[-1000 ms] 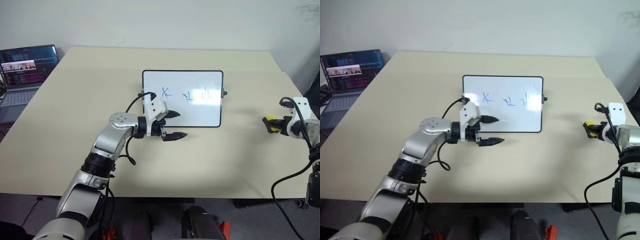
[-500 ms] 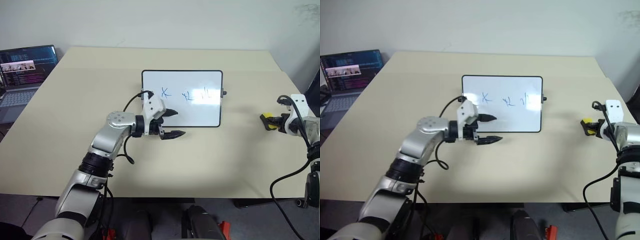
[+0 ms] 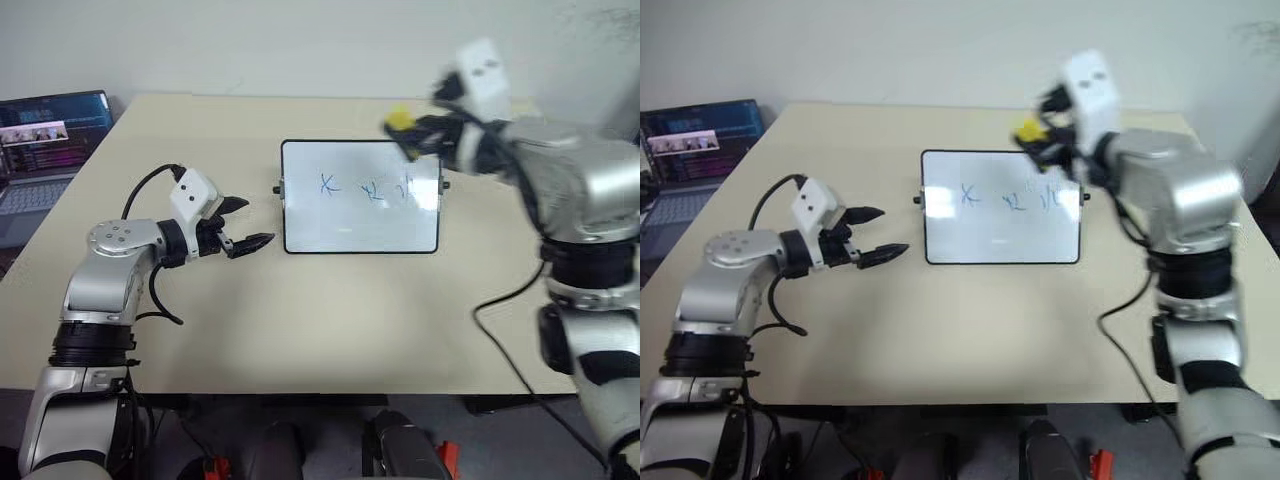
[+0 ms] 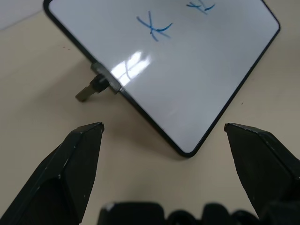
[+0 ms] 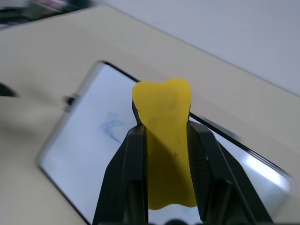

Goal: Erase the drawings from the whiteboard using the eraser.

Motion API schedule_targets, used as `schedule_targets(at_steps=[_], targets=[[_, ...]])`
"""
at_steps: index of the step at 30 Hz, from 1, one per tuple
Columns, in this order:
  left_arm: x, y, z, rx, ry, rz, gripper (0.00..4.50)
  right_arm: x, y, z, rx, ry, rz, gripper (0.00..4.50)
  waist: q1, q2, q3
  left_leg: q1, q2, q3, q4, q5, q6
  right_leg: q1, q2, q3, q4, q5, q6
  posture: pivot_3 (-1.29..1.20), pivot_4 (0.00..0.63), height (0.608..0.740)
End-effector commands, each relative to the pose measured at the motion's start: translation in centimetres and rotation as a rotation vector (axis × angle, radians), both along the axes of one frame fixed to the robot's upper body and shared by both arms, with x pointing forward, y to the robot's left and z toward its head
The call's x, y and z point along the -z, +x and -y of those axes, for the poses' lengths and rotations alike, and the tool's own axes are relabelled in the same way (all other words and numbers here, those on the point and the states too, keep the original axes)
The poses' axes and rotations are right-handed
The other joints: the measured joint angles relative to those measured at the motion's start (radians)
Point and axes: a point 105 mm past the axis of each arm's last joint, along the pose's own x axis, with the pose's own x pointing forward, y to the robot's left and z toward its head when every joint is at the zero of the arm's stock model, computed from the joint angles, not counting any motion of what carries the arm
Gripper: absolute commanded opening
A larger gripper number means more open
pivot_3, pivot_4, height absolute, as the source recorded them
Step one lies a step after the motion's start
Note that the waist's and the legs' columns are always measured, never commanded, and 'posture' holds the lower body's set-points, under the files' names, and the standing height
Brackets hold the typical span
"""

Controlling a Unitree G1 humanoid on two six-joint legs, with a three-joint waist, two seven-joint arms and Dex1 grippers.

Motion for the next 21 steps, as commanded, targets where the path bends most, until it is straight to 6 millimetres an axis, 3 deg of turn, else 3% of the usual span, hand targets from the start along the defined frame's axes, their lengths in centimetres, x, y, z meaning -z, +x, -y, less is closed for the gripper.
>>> schedule_targets(at_steps=[1,5,15,21], targets=[[-0.9,0.0,1.4,0.018,-0.029,0.063,4.50,1.7,1.8,-5.0,0.002,-0.108,0.085,0.84,0.006,0.000,0.000,0.000,0.000,0.000,0.000,0.000,0.000,0.000,-0.001,0.000,0.000,0.000,0.000,0.00,0.150,0.740],[-1.2,-0.3,2.4,0.031,-0.051,0.078,4.50,3.9,3.2,-6.1,0.011,-0.198,0.132,0.84,0.019,-0.002,-0.001,-0.008,-0.001,-0.004,0.001,0.000,-0.001,-0.005,-0.002,-0.005,-0.001,0.000,0.000,0.00,0.150,0.740],[-1.2,-1.1,2.9,0.030,-0.064,0.074,4.50,4.3,6.3,-4.9,0.092,-0.258,0.200,0.84,0.008,-0.002,-0.001,-0.008,-0.001,-0.012,0.000,0.001,-0.001,-0.005,-0.002,-0.015,0.004,-0.003,-0.005,0.00,0.150,0.740],[-1.3,-1.2,2.7,0.025,-0.061,0.073,4.50,7.4,7.2,-4.0,0.118,-0.347,0.171,0.84,0.003,-0.002,-0.001,-0.007,-0.001,-0.015,0.000,0.001,-0.002,-0.005,-0.002,-0.017,0.008,-0.004,-0.007,0.00,0.150,0.740]])
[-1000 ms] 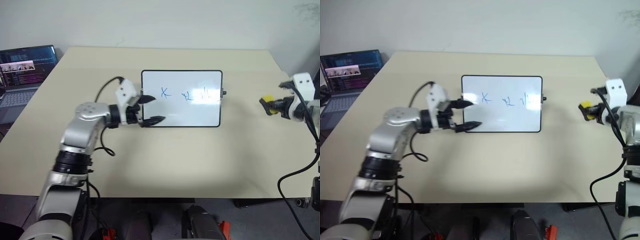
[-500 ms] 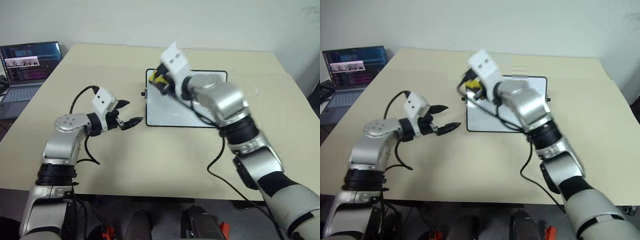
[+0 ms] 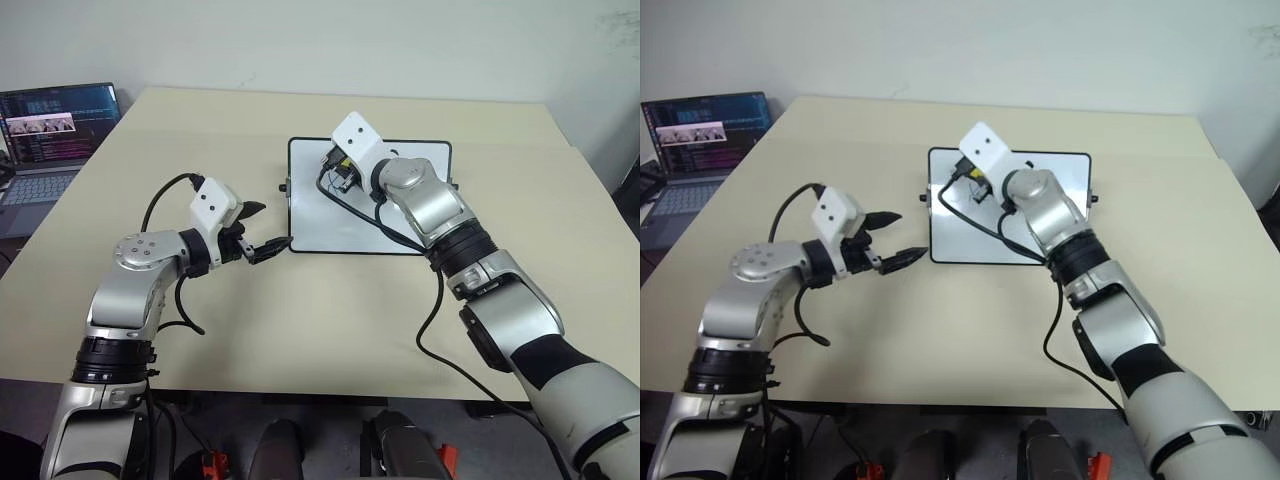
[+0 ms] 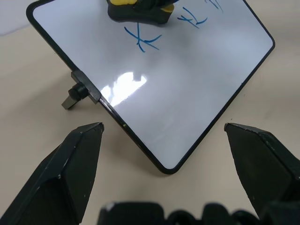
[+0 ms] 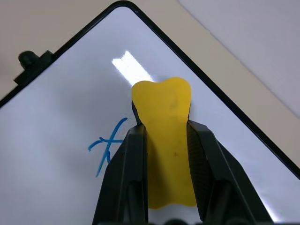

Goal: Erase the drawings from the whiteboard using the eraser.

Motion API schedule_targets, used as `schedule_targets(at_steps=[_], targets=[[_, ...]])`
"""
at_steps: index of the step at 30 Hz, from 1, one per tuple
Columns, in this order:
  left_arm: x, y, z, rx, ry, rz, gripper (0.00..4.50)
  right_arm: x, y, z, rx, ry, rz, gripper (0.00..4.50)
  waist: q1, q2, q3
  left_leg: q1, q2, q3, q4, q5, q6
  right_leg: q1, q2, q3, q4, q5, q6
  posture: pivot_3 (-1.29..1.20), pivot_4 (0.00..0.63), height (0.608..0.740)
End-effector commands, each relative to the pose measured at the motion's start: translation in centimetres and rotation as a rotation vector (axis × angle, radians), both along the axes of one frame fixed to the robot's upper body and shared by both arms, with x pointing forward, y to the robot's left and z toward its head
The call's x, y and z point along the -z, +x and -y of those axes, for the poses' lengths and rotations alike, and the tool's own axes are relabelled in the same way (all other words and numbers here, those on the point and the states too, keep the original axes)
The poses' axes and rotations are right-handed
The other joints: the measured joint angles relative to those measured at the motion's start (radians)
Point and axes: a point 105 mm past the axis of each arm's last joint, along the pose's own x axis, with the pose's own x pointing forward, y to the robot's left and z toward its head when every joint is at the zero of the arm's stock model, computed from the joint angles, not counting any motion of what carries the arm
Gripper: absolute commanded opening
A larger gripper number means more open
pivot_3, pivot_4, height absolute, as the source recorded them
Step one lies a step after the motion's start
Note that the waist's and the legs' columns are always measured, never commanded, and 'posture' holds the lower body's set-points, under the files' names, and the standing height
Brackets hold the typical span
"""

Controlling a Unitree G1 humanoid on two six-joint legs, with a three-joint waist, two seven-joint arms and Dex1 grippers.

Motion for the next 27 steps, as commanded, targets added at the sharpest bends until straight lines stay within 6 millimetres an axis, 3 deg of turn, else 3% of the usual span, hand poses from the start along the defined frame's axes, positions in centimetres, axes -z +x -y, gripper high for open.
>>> schedule_targets(at_steps=[1,9,13,16,21,27], targets=[[-1.3,-0.3,-0.3,-0.004,-0.010,0.043,4.50,0.9,0.1,-0.3,-0.003,-0.037,-0.002,0.83,-0.001,0.000,0.000,0.000,0.000,-0.001,0.000,0.001,-0.001,0.000,0.000,0.000,0.001,0.000,0.000,0.00,0.150,0.740],[-1.5,-0.1,-0.4,-0.005,-0.010,0.046,4.50,8.4,-1.7,-1.4,-0.108,-0.091,-0.191,0.83,-0.005,-0.001,-0.001,0.012,-0.001,-0.003,0.000,0.003,-0.002,0.009,0.002,-0.001,0.007,-0.001,-0.001,0.00,0.150,0.740],[-1.7,0.1,-0.3,0.002,-0.007,0.050,4.50,12.2,-3.0,-1.2,-0.132,-0.135,-0.279,0.83,-0.006,-0.002,-0.002,0.027,-0.001,-0.004,0.000,0.003,-0.001,0.025,0.002,-0.002,0.006,-0.003,0.000,0.00,0.150,0.740],[-1.8,0.2,-0.2,0.007,-0.006,0.053,4.50,11.4,-2.3,-0.6,-0.089,-0.108,-0.250,0.83,-0.007,-0.002,-0.002,0.038,-0.001,-0.005,0.000,0.004,-0.001,0.036,0.002,-0.002,0.006,-0.006,0.001,0.00,0.150,0.740],[-1.8,0.4,0.0,0.015,-0.005,0.054,4.50,8.4,-0.3,1.0,0.023,-0.037,-0.160,0.83,-0.004,-0.002,-0.002,0.037,-0.001,-0.006,0.000,0.007,0.003,0.036,0.002,-0.002,0.006,-0.005,0.000,0.00,0.150,0.740],[-1.8,0.5,0.1,0.020,-0.003,0.056,4.50,5.4,2.0,4.5,0.209,0.031,-0.060,0.83,-0.002,-0.003,-0.002,0.035,-0.006,-0.009,0.000,0.009,0.003,0.036,-0.001,-0.001,0.005,-0.007,-0.002,0.00,0.150,0.740]])
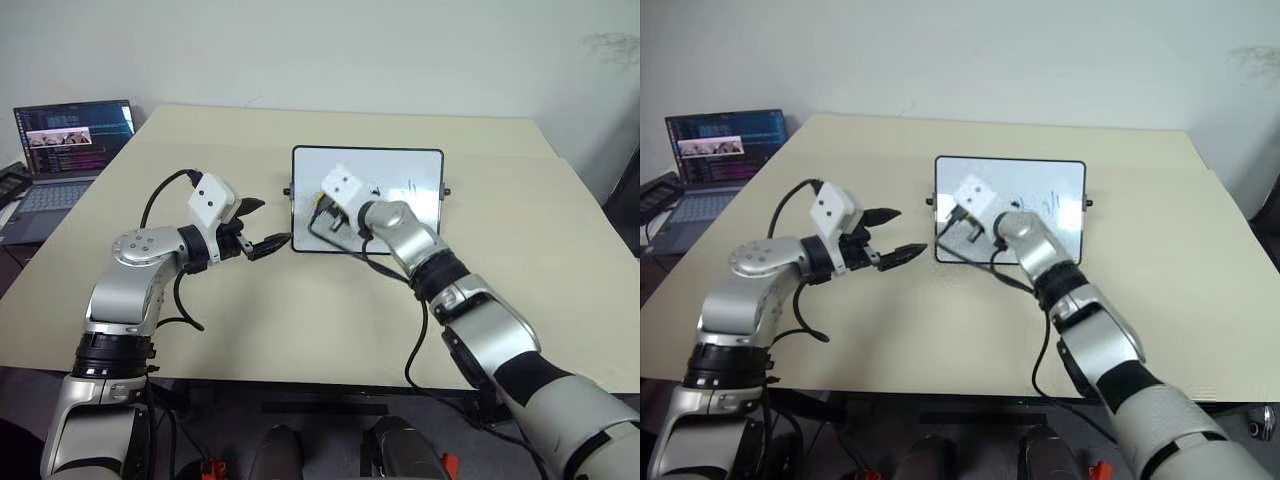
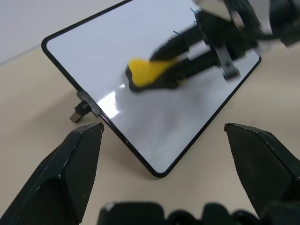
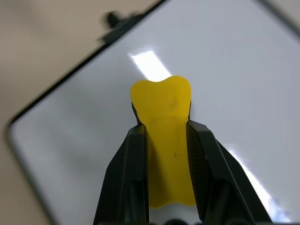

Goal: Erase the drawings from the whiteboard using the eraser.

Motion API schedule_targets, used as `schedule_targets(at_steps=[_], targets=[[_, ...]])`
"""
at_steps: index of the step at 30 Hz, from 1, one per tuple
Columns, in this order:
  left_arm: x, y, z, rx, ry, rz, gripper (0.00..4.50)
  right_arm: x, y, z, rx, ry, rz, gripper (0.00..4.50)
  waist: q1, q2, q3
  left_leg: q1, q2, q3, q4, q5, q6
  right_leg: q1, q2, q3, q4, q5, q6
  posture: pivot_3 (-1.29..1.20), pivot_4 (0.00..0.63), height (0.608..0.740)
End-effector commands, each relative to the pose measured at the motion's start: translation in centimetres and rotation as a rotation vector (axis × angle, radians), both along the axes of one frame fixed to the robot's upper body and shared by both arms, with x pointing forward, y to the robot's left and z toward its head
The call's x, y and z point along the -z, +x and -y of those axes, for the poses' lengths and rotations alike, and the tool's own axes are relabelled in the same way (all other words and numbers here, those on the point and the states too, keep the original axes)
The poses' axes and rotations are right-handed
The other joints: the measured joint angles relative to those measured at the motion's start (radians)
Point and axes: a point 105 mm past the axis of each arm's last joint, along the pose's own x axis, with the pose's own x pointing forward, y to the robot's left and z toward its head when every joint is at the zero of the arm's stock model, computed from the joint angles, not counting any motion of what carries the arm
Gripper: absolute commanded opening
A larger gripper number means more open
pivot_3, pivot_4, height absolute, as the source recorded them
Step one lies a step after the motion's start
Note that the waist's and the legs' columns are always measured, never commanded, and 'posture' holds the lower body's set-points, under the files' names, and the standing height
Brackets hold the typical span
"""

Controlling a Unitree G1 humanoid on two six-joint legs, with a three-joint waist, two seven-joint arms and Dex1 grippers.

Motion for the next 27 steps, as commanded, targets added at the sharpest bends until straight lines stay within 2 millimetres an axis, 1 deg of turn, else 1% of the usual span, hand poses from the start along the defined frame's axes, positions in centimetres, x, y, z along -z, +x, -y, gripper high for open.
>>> schedule_targets(at_steps=[1,4,8,10,11,13,16,17,18,19,20,21,22,23,27], targets=[[-1.4,0.1,0.3,0.021,0.006,0.055,4.50,0.3,1.5,4.7,0.193,0.016,0.000,0.83,0.000,0.000,0.000,0.000,0.000,0.000,0.000,0.000,0.000,0.000,0.000,0.000,0.000,0.000,0.000,0.00,0.150,0.740],[-1.4,0.2,0.3,0.023,0.008,0.057,4.50,0.4,1.7,5.2,0.209,0.016,0.000,0.83,-0.001,0.000,0.000,-0.001,0.000,0.000,-0.001,0.000,0.000,0.000,0.000,0.000,-0.002,0.002,0.003,0.00,0.150,0.740],[-1.5,0.3,0.4,0.027,0.008,0.060,4.50,1.2,1.3,4.5,0.170,0.003,-0.029,0.83,-0.001,0.000,0.000,-0.001,0.000,0.000,-0.002,0.000,0.000,0.000,0.000,0.000,-0.003,0.002,0.003,0.00,0.150,0.740],[-1.6,0.4,0.5,0.032,0.007,0.059,4.50,1.8,0.6,2.7,0.095,0.009,-0.056,0.83,-0.003,0.000,0.000,-0.001,0.000,0.000,-0.002,0.000,0.000,0.000,0.000,0.000,-0.005,0.002,0.004,0.00,0.150,0.740],[-1.6,0.4,0.5,0.036,0.006,0.060,4.50,1.6,0.3,1.9,0.056,0.031,-0.063,0.83,-0.005,0.000,0.000,-0.001,0.000,0.000,-0.003,0.000,0.000,0.001,0.000,0.000,-0.005,0.002,0.004,0.00,0.150,0.740],[-1.9,0.3,0.7,0.050,-0.010,0.063,4.50,0.2,-0.5,0.4,-0.044,0.097,-0.056,0.83,-0.011,0.000,0.000,-0.001,0.000,0.000,-0.003,0.000,0.000,0.001,0.000,0.001,-0.005,0.002,0.004,0.00,0.150,0.740],[-2.4,0.2,0.6,0.056,-0.019,0.068,4.50,-1.9,-2.2,-0.9,-0.181,0.172,-0.042,0.83,-0.017,0.000,0.000,-0.003,0.000,0.000,-0.005,0.000,0.000,-0.002,0.000,0.001,-0.006,0.002,0.005,0.00,0.150,0.740],[-2.6,0.1,0.5,0.059,-0.022,0.069,4.50,-3.2,-3.3,-1.3,-0.244,0.221,-0.036,0.83,-0.018,0.000,0.001,-0.005,0.000,0.000,-0.006,0.000,0.000,-0.004,0.000,0.001,-0.007,0.002,0.005,0.00,0.150,0.740],[-2.8,0.1,0.4,0.062,-0.024,0.069,4.50,-4.0,-4.1,-1.5,-0.287,0.253,-0.033,0.83,-0.018,0.000,0.001,-0.008,0.000,0.000,-0.008,0.000,0.000,-0.007,0.000,0.000,-0.007,0.002,0.004,0.00,0.150,0.740],[-3.0,0.0,0.2,0.067,-0.026,0.069,4.50,-5.4,-5.3,-1.3,-0.337,0.280,-0.019,0.83,-0.017,0.001,0.001,-0.015,0.000,-0.001,-0.008,0.000,0.000,-0.014,0.000,0.000,-0.006,0.004,0.003,0.00,0.150,0.740],[-3.3,-0.1,0.1,0.074,-0.024,0.070,4.50,-6.8,-6.6,-0.8,-0.381,0.298,-0.003,0.79,-0.015,0.001,0.001,-0.021,0.000,-0.002,-0.008,0.000,0.000,-0.020,0.000,-0.001,-0.004,0.005,0.000,0.00,0.150,0.740],[-3.5,-0.2,0.0,0.080,-0.020,0.070,4.50,-7.7,-7.6,0.2,-0.401,0.295,0.008,0.79,-0.011,0.001,0.001,-0.028,0.000,-0.002,-0.008,0.000,0.000,-0.028,0.000,-0.002,-0.003,0.005,0.000,0.00,0.150,0.740],[-3.6,-0.2,-0.1,0.083,-0.014,0.069,4.50,-8.1,-8.4,1.3,-0.406,0.284,0.012,0.77,-0.004,0.002,0.002,-0.035,0.000,-0.003,-0.006,0.000,-0.001,-0.035,0.000,-0.003,0.000,0.005,0.000,0.00,0.150,0.740],[-3.6,-0.2,-0.2,0.084,-0.007,0.069,4.50,-8.1,-8.9,2.5,-0.393,0.263,0.010,0.74,0.004,0.002,0.002,-0.039,0.000,-0.003,-0.006,0.000,-0.001,-0.039,-0.001,-0.003,0.000,0.004,0.000,0.00,0.150,0.740],[-3.7,0.1,-1.2,0.065,0.010,0.068,4.50,-5.4,-9.1,9.4,-0.211,0.085,-0.032,0.69,0.025,0.001,0.001,-0.038,-0.001,-0.004,-0.011,-0.001,-0.003,-0.036,-0.003,-0.007,-0.007,-0.001,-0.004,0.00,0.150,0.740]])
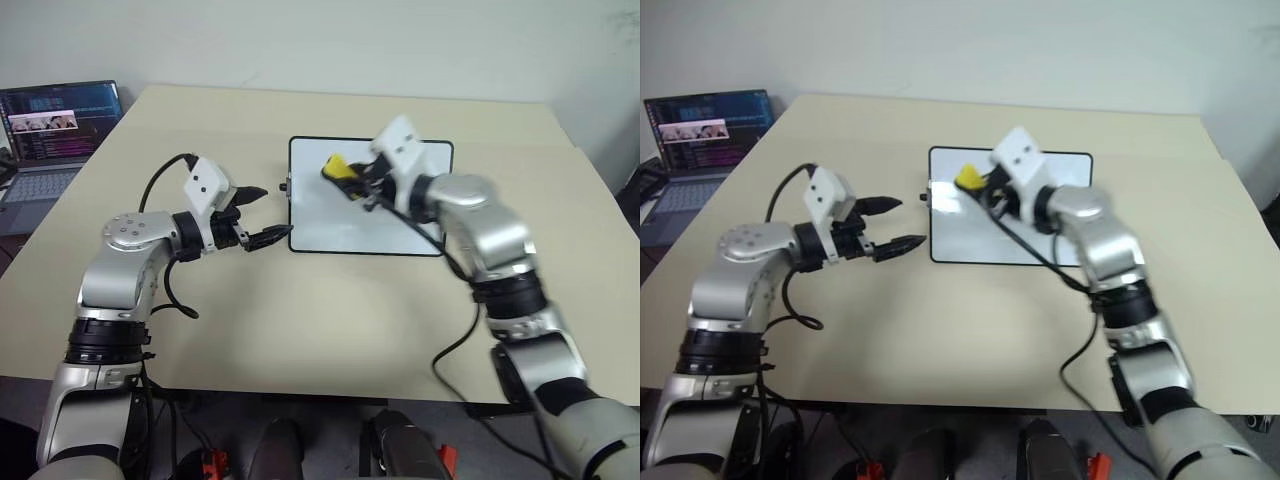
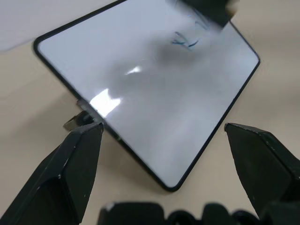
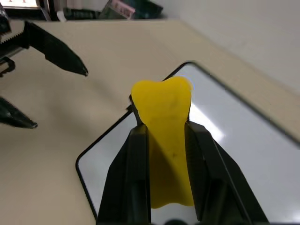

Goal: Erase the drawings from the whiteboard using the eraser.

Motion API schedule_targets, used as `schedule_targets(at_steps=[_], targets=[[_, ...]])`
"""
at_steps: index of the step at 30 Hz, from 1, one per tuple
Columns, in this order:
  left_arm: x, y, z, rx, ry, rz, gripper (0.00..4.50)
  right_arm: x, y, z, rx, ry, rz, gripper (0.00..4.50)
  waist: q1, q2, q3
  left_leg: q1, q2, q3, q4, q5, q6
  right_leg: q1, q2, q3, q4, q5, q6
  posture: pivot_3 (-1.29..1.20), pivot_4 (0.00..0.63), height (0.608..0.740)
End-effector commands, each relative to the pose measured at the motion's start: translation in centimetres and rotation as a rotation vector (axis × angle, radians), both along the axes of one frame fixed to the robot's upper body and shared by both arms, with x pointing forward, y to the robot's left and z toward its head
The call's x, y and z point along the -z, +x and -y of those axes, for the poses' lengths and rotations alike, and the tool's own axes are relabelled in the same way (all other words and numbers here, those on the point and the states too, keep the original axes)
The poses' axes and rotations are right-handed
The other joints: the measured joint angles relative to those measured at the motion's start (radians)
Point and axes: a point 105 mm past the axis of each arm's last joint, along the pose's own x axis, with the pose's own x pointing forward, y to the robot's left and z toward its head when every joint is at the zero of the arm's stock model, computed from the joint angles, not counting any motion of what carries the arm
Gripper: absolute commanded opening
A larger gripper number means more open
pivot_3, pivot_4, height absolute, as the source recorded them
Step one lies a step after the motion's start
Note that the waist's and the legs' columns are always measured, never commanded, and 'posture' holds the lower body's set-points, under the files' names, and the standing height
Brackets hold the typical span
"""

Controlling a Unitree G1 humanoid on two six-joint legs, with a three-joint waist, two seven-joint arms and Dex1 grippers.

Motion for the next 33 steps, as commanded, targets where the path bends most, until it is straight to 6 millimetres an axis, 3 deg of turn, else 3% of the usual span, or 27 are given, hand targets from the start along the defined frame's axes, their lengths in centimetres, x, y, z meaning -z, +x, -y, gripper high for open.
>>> schedule_targets(at_steps=[1,3,8,14,22,33], targets=[[-1.6,0.0,-1.2,-0.010,0.007,0.049,4.50,1.7,-0.7,4.2,0.097,-0.081,-0.041,0.69,0.009,0.000,0.000,0.001,0.000,0.000,-0.001,0.000,0.000,0.001,0.000,0.000,-0.002,0.000,0.000,0.00,0.150,0.740],[-1.7,0.1,-1.7,-0.018,0.014,0.044,4.50,2.4,-1.4,7.2,0.153,-0.125,-0.061,0.69,0.011,0.000,0.001,0.001,-0.001,0.001,-0.003,0.000,0.000,0.001,0.000,0.000,-0.002,0.000,0.000,0.00,0.150,0.740],[-1.5,0.2,-1.8,-0.002,0.036,0.029,4.50,2.7,-2.7,10.9,0.200,-0.188,-0.053,0.69,0.009,0.001,0.001,0.001,-0.001,0.002,-0.004,0.000,0.000,0.001,0.000,0.001,-0.004,0.000,0.000,0.00,0.150,0.740],[-1.6,0.3,-0.9,0.030,0.043,0.028,4.50,1.5,-2.6,13.0,0.253,-0.197,0.004,0.68,0.009,0.001,0.001,0.002,-0.001,0.002,-0.004,0.000,0.000,0.002,0.000,0.001,-0.004,0.000,0.000,0.00,0.150,0.740],[-1.8,0.1,-0.6,0.039,0.044,0.038,4.50,0.3,-2.0,13.2,0.248,-0.187,0.045,0.68,0.011,0.001,0.001,0.002,-0.001,0.002,-0.004,0.000,0.000,0.003,0.000,0.001,-0.005,0.000,0.000,0.00,0.150,0.740],[-2.7,0.4,-0.2,0.026,0.040,0.086,4.50,0.0,-1.7,12.9,0.243,-0.171,0.059,0.68,0.012,0.001,0.001,0.002,-0.001,0.002,-0.003,0.000,0.000,0.003,0.000,0.001,-0.005,0.000,0.000,0.00,0.150,0.740]])
